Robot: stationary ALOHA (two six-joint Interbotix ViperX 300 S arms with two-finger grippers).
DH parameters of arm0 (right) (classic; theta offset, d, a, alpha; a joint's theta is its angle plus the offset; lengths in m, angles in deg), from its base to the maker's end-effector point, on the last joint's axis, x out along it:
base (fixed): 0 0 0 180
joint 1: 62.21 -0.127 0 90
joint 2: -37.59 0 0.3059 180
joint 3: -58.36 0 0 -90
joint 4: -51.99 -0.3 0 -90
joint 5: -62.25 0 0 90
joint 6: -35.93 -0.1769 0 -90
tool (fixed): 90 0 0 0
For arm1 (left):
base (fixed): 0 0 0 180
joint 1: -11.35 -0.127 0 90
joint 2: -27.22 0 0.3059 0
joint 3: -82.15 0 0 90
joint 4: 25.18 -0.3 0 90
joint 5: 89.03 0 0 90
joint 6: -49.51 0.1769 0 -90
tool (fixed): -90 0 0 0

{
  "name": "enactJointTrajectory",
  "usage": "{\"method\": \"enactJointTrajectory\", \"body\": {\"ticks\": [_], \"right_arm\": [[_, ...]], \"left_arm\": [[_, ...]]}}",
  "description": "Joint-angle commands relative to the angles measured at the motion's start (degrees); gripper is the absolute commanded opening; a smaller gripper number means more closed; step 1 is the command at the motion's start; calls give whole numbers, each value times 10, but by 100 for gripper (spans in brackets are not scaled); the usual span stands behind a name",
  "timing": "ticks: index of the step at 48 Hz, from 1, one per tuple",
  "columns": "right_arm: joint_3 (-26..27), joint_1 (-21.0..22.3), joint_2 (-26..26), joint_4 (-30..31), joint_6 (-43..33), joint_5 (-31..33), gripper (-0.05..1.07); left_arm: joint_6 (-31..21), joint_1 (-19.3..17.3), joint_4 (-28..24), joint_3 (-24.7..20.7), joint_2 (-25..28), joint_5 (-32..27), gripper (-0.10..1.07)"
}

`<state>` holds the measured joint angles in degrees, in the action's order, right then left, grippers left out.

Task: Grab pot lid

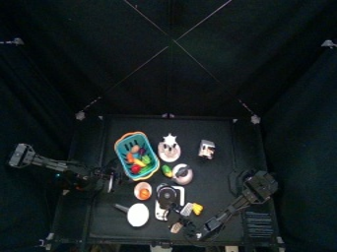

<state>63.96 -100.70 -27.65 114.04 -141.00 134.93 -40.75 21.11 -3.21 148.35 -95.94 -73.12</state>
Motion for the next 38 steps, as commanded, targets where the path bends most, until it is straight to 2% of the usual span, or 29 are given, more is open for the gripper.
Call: {"method": "enactJointTrajectory", "body": {"ticks": [1,6,10,22,38], "right_arm": [[-25,-8,-58,26,-40,26,65],[-63,-11,-96,28,-79,84,65],[-88,-9,-121,26,-106,105,65],[-138,1,-205,41,-171,105,65],[-207,49,-320,20,-185,85,65]], "left_arm": [[0,1,0,-9,1,2,17],[0,1,0,-9,1,2,17],[1,1,-2,-10,1,2,17],[1,-2,-2,-7,1,2,17],[0,-3,0,-6,1,2,17]]}}
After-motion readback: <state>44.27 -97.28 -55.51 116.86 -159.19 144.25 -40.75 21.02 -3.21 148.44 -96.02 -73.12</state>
